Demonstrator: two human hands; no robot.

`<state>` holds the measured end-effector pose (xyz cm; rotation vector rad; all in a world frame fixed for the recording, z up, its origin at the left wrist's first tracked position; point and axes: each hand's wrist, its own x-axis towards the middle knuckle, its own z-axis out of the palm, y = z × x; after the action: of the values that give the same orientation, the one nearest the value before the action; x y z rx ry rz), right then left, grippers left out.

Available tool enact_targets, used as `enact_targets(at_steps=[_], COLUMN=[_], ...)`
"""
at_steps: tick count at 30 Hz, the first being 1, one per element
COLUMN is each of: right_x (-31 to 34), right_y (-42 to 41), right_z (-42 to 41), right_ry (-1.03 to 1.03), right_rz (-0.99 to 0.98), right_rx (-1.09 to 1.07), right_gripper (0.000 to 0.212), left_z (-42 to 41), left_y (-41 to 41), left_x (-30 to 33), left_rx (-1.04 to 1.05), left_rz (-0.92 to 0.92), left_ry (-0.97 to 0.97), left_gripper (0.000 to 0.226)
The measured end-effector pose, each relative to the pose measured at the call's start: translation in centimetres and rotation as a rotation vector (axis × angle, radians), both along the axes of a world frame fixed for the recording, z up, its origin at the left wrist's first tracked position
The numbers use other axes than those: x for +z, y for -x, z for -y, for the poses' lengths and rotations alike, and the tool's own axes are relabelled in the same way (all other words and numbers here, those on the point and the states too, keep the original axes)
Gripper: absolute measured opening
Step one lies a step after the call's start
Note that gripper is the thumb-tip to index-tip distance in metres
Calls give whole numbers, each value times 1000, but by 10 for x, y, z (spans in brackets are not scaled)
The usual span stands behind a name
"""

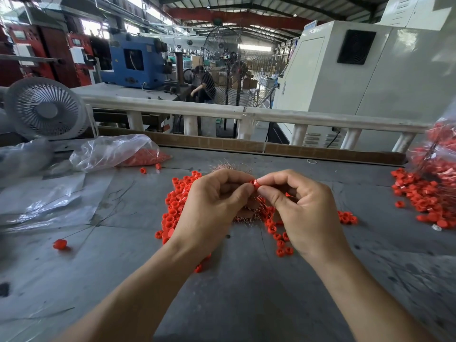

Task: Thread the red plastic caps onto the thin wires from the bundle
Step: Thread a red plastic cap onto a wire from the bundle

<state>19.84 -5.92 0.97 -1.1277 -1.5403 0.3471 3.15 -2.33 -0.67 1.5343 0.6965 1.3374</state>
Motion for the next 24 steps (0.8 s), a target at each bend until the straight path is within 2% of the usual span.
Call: enact_targets(at_steps=[11, 18, 24], right_x=[-2, -1, 0], right_y=[1, 2, 1], right_z=[-1, 1, 1], right_ry=[12, 5, -84], right_rz=[-23, -28, 71], right_rx=[0, 39, 29], right_gripper=[14, 6, 11], left_z=[1, 3, 2], left_y=[-2, -2, -1], left_x=[-1, -1, 0], left_rx=[15, 24, 22], left_rz=[-27, -34, -39], left_ry=[-31, -42, -53], left_gripper=[14, 10, 12])
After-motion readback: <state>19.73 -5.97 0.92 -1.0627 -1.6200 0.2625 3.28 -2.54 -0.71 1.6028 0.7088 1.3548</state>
